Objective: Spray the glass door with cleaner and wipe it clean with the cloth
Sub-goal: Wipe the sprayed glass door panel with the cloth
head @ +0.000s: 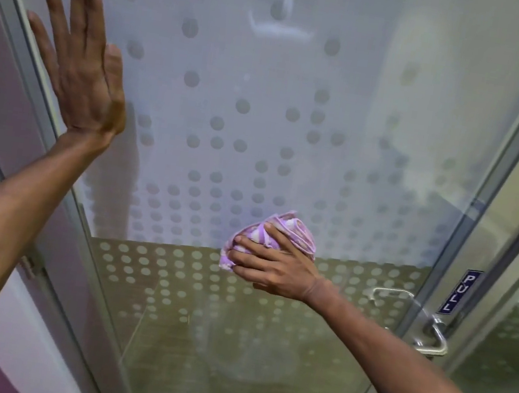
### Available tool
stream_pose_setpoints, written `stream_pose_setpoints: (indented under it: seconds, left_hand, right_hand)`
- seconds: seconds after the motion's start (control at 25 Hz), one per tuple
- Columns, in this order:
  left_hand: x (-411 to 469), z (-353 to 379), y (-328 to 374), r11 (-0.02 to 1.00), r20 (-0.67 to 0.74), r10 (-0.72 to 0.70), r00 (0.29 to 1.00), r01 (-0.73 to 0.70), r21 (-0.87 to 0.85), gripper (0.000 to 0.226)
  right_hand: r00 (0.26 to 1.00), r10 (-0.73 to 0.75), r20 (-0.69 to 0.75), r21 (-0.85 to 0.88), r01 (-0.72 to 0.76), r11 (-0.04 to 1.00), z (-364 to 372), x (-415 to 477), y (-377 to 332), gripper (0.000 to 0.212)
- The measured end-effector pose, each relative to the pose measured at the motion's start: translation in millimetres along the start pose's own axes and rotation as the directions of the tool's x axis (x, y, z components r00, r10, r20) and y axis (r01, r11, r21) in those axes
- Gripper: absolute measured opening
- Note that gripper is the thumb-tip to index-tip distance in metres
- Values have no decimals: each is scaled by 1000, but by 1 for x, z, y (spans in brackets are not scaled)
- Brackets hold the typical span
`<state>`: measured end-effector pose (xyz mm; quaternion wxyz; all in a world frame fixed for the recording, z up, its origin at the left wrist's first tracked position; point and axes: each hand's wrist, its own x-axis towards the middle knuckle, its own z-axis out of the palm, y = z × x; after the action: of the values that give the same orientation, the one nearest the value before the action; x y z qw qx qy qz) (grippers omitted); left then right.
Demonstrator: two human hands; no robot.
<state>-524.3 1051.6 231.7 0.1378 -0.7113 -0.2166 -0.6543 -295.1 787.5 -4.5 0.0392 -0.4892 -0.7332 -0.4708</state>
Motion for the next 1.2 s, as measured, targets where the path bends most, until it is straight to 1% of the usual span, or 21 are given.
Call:
stream_pose_setpoints:
  seconds: [0.12,0.24,0.32,0.4,0.44,0.48,0.52,0.6,0.72,0.76,0.8,0.88,1.0,1.08,1.2]
  left_hand:
    - [1,0,1,1000,22,-24,999,24,-20,56]
    - [1,0,0,999,3,-16,1000,16,-32,57]
    - [0,2,-3,999,-10,-14,1000,14,-49,57]
    - [-1,6,-7,998,-3,-8,1000,8,-56,57]
    - [-1,8,-10,998,5,-8,1000,8,-56,56]
    - [-1,11,-13,998,9,-12,1000,13,-56,55]
    - [0,13,-17,998,18,-20,1000,21,-62,55]
    - [0,19,-25,996,42,-29,999,33,-81,55]
    - [0,23,-30,994,53,-52,997,57,-89,54]
    - [-1,23,-30,994,53,-56,997,60,-90,55]
    - [-1,23,-28,994,52,-57,997,62,-90,55]
    - [-1,20,-25,995,54,-55,997,59,-81,56]
    - [2,12,-19,998,43,-29,999,31,-50,58]
    - [2,8,-14,999,35,-16,999,17,-42,59]
    - [3,4,-7,999,24,-17,1000,18,-31,60]
  right_hand:
    - [1000,7,5,-30,-7,1000,-9,-43,16,31]
    - [998,66,-16,-114,-67,991,-23,-78,34,39]
    - [987,158,-42,-198,-163,966,-44,-99,53,47]
    - [945,302,-129,-283,-327,902,-68,-110,78,56]
    - [901,387,-194,-293,-430,854,-80,-108,91,61]
    - [843,472,-259,-276,-532,800,-91,-103,103,64]
    - [774,547,-319,-238,-624,744,-100,-93,114,66]
    - [635,645,-426,-156,-754,638,-113,-67,132,66]
    - [421,712,-562,-7,-863,505,-126,-24,154,63]
    - [358,721,-593,38,-882,470,-130,-12,162,62]
    - [311,724,-616,74,-892,446,-134,-1,171,63]
    - [249,716,-652,128,-895,427,-145,20,191,63]
    - [198,690,-696,176,-884,432,-164,49,224,65]
    - [166,683,-711,193,-888,416,-177,74,242,65]
    - [160,683,-713,186,-896,403,-194,119,257,62]
